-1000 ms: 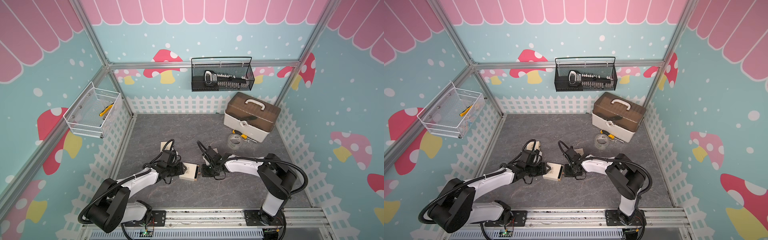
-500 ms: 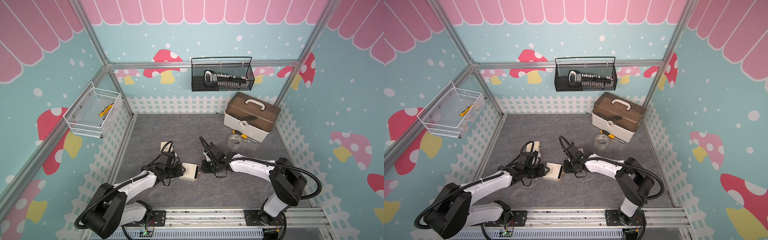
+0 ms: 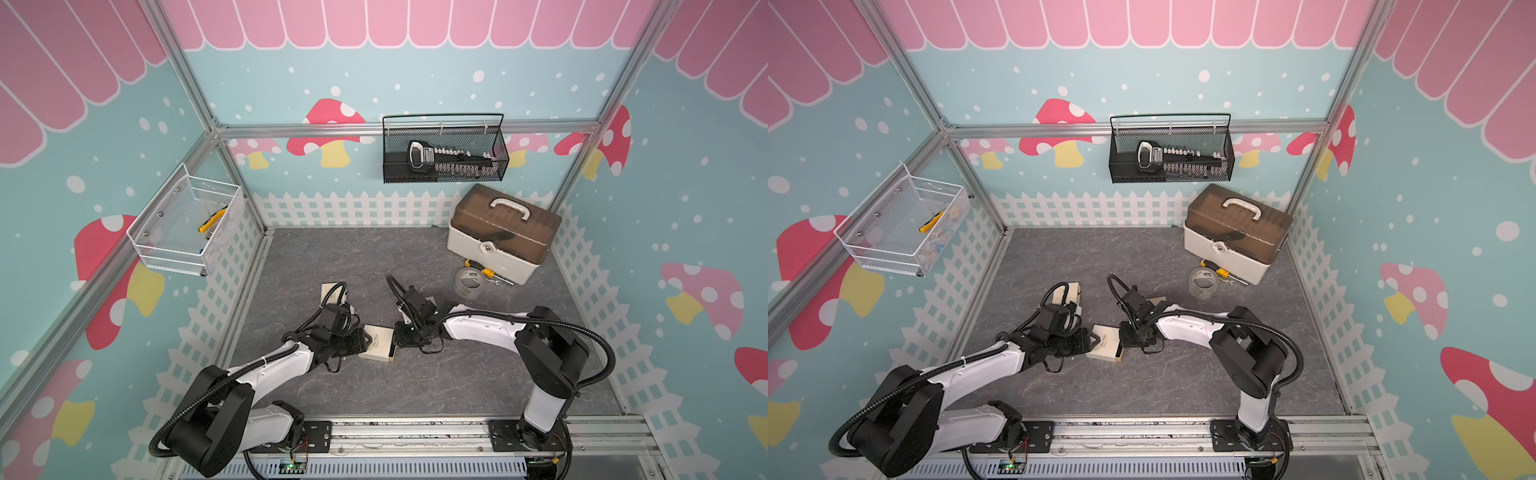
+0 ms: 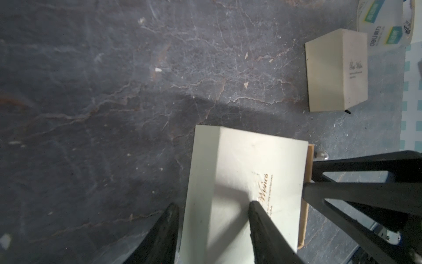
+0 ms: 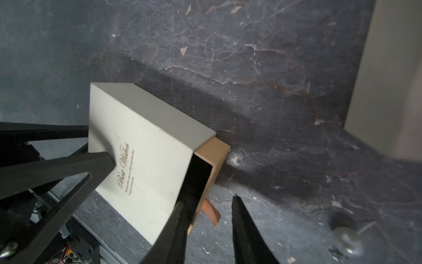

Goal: Place the earrings into the drawer-style jewelry box
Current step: Open the drawer in the jewelry box.

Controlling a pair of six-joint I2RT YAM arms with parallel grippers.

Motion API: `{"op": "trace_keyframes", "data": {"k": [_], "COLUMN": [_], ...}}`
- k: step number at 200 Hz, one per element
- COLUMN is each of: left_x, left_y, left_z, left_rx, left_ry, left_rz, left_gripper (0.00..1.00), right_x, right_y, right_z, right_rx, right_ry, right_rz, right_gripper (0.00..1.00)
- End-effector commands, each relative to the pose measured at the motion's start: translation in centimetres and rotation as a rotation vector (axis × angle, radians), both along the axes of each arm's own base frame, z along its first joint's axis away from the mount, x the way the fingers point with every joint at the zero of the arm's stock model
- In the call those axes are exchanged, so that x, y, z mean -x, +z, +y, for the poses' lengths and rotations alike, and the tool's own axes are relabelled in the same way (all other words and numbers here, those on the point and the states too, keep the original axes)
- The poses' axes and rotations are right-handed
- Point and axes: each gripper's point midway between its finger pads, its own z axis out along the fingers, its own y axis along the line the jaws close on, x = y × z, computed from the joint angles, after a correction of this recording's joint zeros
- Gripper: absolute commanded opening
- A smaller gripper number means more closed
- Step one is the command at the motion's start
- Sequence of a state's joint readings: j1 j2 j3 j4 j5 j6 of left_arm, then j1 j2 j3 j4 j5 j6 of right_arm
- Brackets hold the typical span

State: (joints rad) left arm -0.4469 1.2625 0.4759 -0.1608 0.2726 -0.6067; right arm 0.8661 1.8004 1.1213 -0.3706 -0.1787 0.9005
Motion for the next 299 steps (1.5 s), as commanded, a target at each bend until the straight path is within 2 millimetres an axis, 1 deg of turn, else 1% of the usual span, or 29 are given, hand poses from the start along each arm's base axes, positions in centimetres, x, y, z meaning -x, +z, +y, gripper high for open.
{"op": "trace_keyframes", "data": {"k": [1, 26, 38, 39, 42, 62, 93, 113, 143, 157, 178, 188, 262, 280, 299], "left_x": [0.4, 0.6, 0.6, 0.6, 0.6, 0.8, 0.8, 0.7, 0.7, 0.7, 0.7, 0.7, 1.0, 1.1, 1.2], "left_y": [-0.6, -0.8, -0.8, -0.8, -0.8, -1.0, -1.1, -1.2, -2.2, -2.6, -2.9, -2.9, -3.4, -3.5, -3.5], "left_z": [0.4, 0.7, 0.8, 0.8, 0.8, 1.0, 1.3, 1.5, 2.2, 2.4, 2.4, 2.5, 3.4, 3.4, 3.5], "left_rx": [-0.017, -0.028, -0.03, -0.031, -0.031, -0.037, -0.05, -0.068, -0.128, -0.152, -0.155, -0.159, -0.203, -0.203, -0.202], "left_ry": [0.016, 0.024, 0.028, 0.028, 0.029, 0.033, 0.044, 0.052, 0.068, 0.067, 0.069, 0.072, 0.103, 0.105, 0.107], "left_rz": [0.019, 0.021, 0.02, 0.02, 0.02, 0.025, 0.028, 0.032, 0.074, 0.095, 0.106, 0.109, 0.135, 0.138, 0.139], "left_gripper": [0.51, 0.51, 0.51, 0.51, 0.51, 0.51, 0.51, 0.53, 0.51, 0.48, 0.46, 0.45, 0.43, 0.43, 0.43], "right_x": [-0.1, -0.5, -0.8, -0.8, -0.7, -1.0, -1.2, -1.2, -1.6, -1.5, -1.5, -1.4, -0.3, -0.2, 0.1], "right_y": [-0.6, -0.7, 0.0, -0.6, -1.0, -1.0, -1.2, -1.6, -1.1, -0.9, -0.7, -0.8, -1.0, -0.9, -1.2], "right_z": [-0.7, -1.0, -0.9, -1.0, -1.1, -0.7, -0.5, -1.2, -2.3, -2.7, -3.2, -3.6, -5.8, -5.9, -6.2], "right_rx": [0.099, 0.177, 0.2, 0.212, 0.23, 0.265, 0.305, 0.354, 0.405, 0.417, 0.44, 0.456, 0.496, 0.482, 0.486], "right_ry": [0.006, 0.037, 0.054, 0.058, 0.063, 0.098, 0.124, 0.124, 0.106, 0.104, 0.102, 0.102, 0.083, 0.07, 0.063], "right_rz": [0.006, -0.003, -0.018, -0.01, -0.004, -0.013, -0.018, -0.021, -0.05, -0.056, -0.06, -0.06, -0.047, -0.047, -0.035], "right_gripper": [0.33, 0.32, 0.31, 0.31, 0.3, 0.28, 0.28, 0.29, 0.27, 0.24, 0.16, 0.15, 0.15, 0.14, 0.12]}}
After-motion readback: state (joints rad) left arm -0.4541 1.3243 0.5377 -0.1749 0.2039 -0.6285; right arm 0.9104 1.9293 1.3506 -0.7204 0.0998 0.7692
